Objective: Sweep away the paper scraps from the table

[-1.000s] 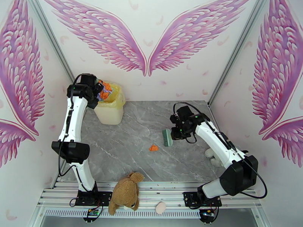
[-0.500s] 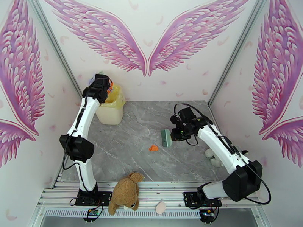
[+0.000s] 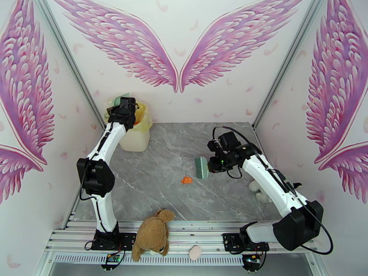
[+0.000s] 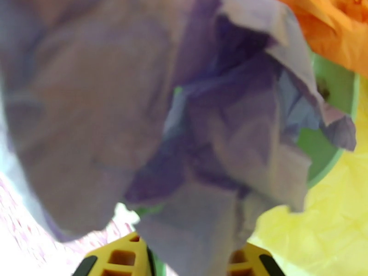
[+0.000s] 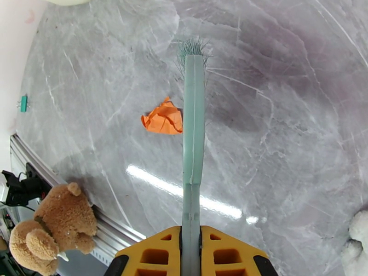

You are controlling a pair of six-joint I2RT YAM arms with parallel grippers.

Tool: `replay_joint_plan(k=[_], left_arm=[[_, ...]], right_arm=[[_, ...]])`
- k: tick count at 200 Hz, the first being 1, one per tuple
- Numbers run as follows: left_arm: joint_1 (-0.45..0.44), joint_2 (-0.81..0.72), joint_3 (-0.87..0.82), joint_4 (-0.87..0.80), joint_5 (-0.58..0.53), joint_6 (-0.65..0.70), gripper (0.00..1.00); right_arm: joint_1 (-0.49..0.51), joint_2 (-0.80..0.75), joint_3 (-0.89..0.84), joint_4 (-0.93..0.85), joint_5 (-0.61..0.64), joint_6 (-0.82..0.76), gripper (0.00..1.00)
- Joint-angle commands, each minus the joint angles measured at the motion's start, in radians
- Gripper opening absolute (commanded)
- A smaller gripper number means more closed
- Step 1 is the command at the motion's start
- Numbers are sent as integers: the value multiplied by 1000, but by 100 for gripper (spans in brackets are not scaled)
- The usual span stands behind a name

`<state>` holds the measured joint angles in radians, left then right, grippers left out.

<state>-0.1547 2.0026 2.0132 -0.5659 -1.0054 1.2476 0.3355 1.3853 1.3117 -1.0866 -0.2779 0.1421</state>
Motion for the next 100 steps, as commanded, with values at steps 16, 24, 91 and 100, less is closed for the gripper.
replay_joint_plan(k=[16, 24, 91, 100], left_arm=[[1, -82, -61, 73, -19, 44, 0], [4, -96, -84, 76, -14, 49, 0], [9, -193, -174, 127, 25, 95, 0], [6, -189, -164, 123, 23, 92, 0]], right_arm=[[1, -23, -9, 24, -18, 22, 0], [1, -22, -14, 26, -23, 23, 0], [1, -22, -24, 34, -33, 27, 0], [2, -24, -24, 34, -35, 27, 0]])
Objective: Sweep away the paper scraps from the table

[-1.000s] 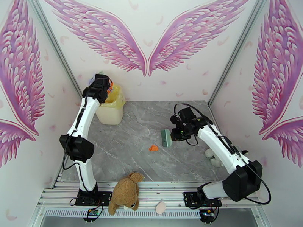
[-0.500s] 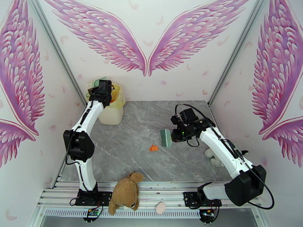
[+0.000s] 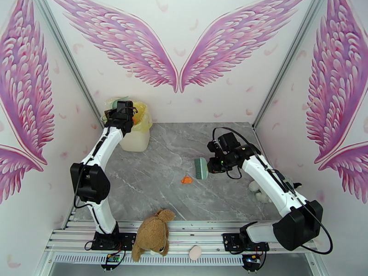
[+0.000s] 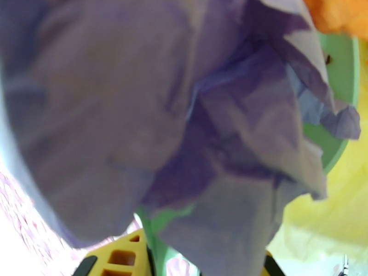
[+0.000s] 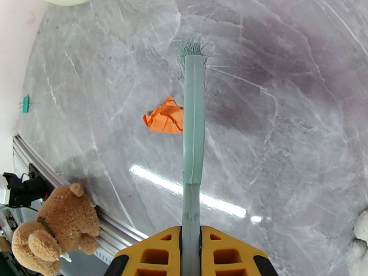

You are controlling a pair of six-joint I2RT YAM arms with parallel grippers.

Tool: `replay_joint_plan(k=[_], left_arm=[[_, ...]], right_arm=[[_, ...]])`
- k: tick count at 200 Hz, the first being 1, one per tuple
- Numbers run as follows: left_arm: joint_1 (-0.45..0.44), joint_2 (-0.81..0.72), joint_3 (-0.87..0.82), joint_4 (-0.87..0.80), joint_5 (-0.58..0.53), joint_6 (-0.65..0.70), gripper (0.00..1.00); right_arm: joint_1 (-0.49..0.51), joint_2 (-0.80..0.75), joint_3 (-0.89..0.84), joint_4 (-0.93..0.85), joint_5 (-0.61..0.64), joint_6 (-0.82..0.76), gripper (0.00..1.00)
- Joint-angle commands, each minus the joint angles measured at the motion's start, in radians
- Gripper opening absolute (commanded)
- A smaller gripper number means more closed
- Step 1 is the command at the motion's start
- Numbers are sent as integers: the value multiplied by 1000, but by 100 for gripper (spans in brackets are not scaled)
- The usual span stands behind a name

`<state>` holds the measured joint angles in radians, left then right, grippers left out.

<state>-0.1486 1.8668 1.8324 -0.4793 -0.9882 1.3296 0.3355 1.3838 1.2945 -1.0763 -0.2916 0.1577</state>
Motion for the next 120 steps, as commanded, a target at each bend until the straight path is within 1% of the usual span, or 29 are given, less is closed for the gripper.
replay_joint_plan(k=[1, 55, 72, 95, 120], left_arm=[[-1, -52, 18, 36, 6, 10, 0], [-55, -3, 65, 94, -37, 79, 0], [-74, -10, 7, 187, -29, 147, 0], [-82, -9, -70, 304, -49, 220, 0], [-78, 1, -73, 349, -60, 251, 0]], right_arm=[[2, -22, -6, 24, -21, 10, 0], [1, -36, -25, 21, -17, 9, 0], [1, -39, -27, 22, -12, 8, 0], [2, -37, -23, 18, -18, 6, 0], [1, -46, -26, 18, -21, 6, 0]])
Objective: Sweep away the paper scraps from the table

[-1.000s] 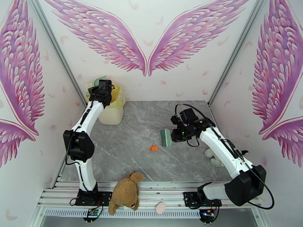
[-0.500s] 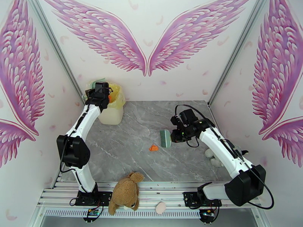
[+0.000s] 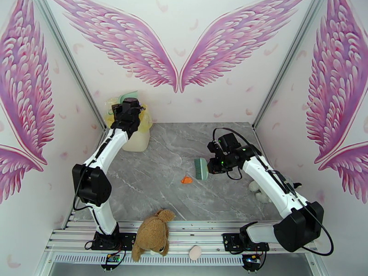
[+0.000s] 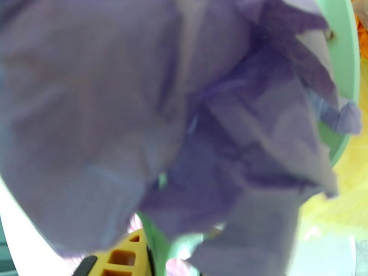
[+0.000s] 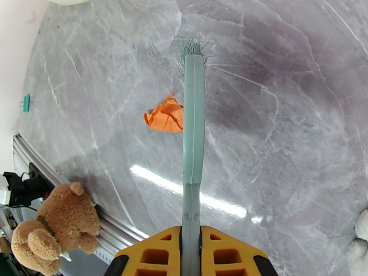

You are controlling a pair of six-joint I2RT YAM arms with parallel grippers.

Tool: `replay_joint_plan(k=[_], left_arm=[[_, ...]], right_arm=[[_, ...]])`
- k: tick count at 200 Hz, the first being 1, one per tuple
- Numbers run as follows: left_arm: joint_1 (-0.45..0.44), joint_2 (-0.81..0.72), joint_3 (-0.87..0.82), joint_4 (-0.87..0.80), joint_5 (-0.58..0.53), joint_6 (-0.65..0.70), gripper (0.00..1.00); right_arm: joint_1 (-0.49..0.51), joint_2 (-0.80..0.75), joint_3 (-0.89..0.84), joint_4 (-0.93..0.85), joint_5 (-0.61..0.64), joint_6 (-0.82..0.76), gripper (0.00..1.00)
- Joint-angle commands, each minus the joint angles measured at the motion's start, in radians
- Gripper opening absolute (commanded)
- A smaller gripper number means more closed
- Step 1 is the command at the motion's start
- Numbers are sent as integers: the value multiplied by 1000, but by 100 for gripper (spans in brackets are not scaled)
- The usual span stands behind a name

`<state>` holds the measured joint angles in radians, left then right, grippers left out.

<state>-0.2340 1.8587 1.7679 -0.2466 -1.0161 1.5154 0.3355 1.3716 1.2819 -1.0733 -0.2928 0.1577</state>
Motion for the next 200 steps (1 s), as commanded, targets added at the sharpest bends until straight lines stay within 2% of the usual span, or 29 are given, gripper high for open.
replay_joint_plan(k=[1, 24, 46, 72, 88, 93, 125, 143, 170, 181, 194, 200], left_arm=[[7, 9, -9, 122, -34, 68, 0], [12, 14, -40, 251, -56, 148, 0], [21, 12, -47, 241, -74, 123, 2], [26, 6, -59, 225, -83, 92, 13], [31, 2, -56, 193, -82, 64, 6], [33, 0, -56, 183, -82, 56, 0], [35, -15, -64, 141, -59, 19, 0], [38, -18, -77, 156, -50, 18, 16], [45, -19, -94, 158, -47, 23, 23], [47, -23, -110, 176, -50, 50, 22], [48, -27, -120, 183, -49, 77, 13], [50, -31, -123, 191, -47, 94, 12]], right_arm=[[1, -34, -14, 15, -20, 6, 0], [1, -43, -23, 20, -30, 7, 0], [1, -59, -34, 29, -40, 11, 0], [1, -61, -40, 35, -47, 10, 0], [1, -60, -38, 37, -52, 9, 0], [1, -61, -37, 36, -52, 9, 0], [1, -59, -38, 39, -52, 9, 0], [2, -57, -40, 38, -51, 9, 0], [1, -61, -39, 35, -49, 9, 0], [1, -60, -39, 34, -48, 9, 0], [1, -62, -40, 34, -48, 8, 0], [1, -63, -42, 34, -48, 8, 0]])
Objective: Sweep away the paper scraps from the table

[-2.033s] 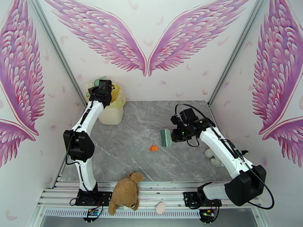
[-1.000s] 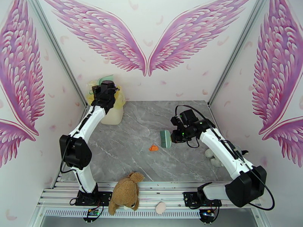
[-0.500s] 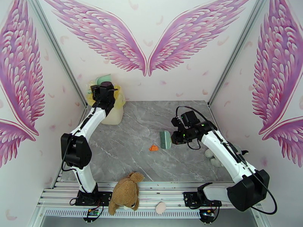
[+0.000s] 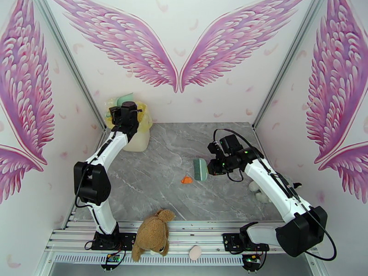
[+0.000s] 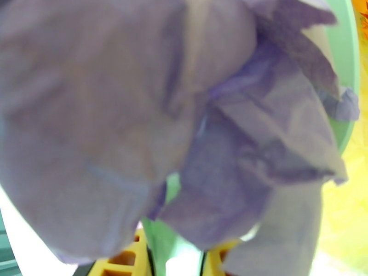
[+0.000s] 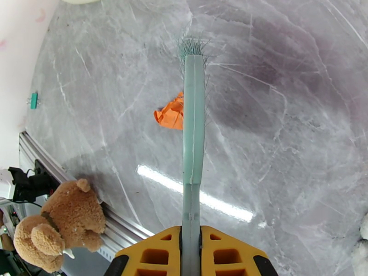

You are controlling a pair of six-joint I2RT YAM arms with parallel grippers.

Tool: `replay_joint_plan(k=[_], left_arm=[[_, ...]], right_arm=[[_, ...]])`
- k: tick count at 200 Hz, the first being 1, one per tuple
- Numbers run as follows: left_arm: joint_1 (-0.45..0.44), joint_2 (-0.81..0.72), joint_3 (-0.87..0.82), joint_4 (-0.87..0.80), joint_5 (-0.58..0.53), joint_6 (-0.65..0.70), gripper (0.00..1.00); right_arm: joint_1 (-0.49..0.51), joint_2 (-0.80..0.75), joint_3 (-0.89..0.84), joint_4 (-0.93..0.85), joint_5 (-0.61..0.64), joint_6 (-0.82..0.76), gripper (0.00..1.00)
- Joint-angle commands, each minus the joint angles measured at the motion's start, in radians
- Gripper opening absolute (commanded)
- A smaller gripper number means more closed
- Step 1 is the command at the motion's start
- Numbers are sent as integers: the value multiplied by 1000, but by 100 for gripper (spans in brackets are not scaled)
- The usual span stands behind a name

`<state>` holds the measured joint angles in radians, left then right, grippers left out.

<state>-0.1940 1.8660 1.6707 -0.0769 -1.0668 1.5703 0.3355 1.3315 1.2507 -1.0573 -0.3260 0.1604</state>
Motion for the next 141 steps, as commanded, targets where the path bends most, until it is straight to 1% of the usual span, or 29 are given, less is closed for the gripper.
replay_joint_plan(k=[1, 16, 29, 38, 48, 57, 61, 79, 92, 105, 141], left_arm=[[9, -38, -27, 21, 4, 43, 12], [8, -49, -26, 17, 12, 70, 10], [10, -60, -36, 7, 38, 66, 10], [21, -60, -44, -43, 35, 63, 9], [21, -65, -66, 45, 7, 111, 7], [19, -79, -51, -20, 21, 66, 7], [19, -82, -47, -21, 26, 59, 7], [31, -91, -64, 36, 33, 110, 7], [30, -98, -44, 15, 34, 90, 7], [30, -101, -43, 36, 37, 116, 6], [26, -108, -49, 21, 76, 163, 7]], right_arm=[[1, -22, -11, 17, -15, 5, 0], [0, -25, -15, 20, -16, 4, 0], [1, -29, -19, 23, -16, 4, 0], [1, -29, -20, 26, -19, 4, 0], [1, -29, -17, 24, -21, 2, 0], [1, -31, -17, 22, -22, 2, 0], [2, -32, -17, 23, -22, 2, 0], [0, -29, -19, 27, -29, 2, 0], [2, -24, -17, 28, -31, 2, 0], [2, -23, -17, 30, -32, 2, 0], [2, -37, -24, 27, -30, 0, 0]])
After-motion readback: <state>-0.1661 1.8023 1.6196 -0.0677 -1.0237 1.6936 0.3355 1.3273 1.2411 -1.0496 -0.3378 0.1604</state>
